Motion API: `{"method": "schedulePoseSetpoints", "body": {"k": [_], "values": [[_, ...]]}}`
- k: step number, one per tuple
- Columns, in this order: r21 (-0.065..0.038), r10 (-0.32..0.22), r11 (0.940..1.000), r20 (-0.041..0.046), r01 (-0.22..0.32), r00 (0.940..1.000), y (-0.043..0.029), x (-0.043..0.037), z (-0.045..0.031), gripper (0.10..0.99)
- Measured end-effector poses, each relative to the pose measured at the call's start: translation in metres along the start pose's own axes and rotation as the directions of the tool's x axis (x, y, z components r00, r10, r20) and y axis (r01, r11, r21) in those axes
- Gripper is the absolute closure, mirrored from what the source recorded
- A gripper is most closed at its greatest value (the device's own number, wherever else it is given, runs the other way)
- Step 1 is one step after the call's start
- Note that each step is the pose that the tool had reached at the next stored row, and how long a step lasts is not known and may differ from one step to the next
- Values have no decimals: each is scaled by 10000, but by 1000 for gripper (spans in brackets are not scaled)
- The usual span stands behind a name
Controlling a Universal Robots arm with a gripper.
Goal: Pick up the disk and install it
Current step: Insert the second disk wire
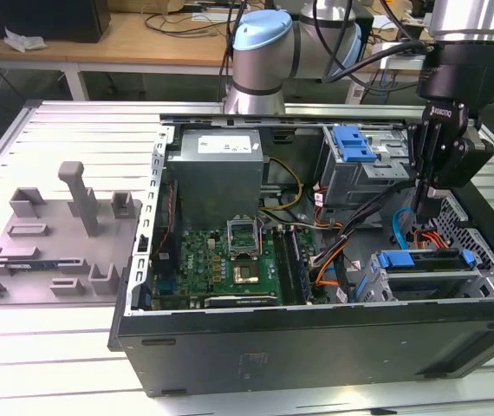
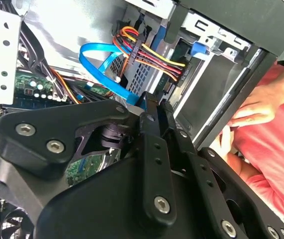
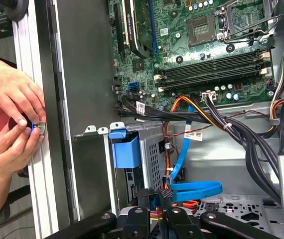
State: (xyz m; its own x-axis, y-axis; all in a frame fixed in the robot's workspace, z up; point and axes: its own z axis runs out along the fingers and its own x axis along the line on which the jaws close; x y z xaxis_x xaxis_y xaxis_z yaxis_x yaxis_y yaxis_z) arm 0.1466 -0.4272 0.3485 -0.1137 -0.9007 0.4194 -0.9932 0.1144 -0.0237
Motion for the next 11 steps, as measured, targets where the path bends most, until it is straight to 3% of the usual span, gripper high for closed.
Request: {"method": "schedulePoseSetpoints", "body": {"k": [4,11], "values": [[0,0,10000,-2,0,10000,0,0,1,925],[-4,1,10000,24,-1,10000,-1,21,11,925]]}}
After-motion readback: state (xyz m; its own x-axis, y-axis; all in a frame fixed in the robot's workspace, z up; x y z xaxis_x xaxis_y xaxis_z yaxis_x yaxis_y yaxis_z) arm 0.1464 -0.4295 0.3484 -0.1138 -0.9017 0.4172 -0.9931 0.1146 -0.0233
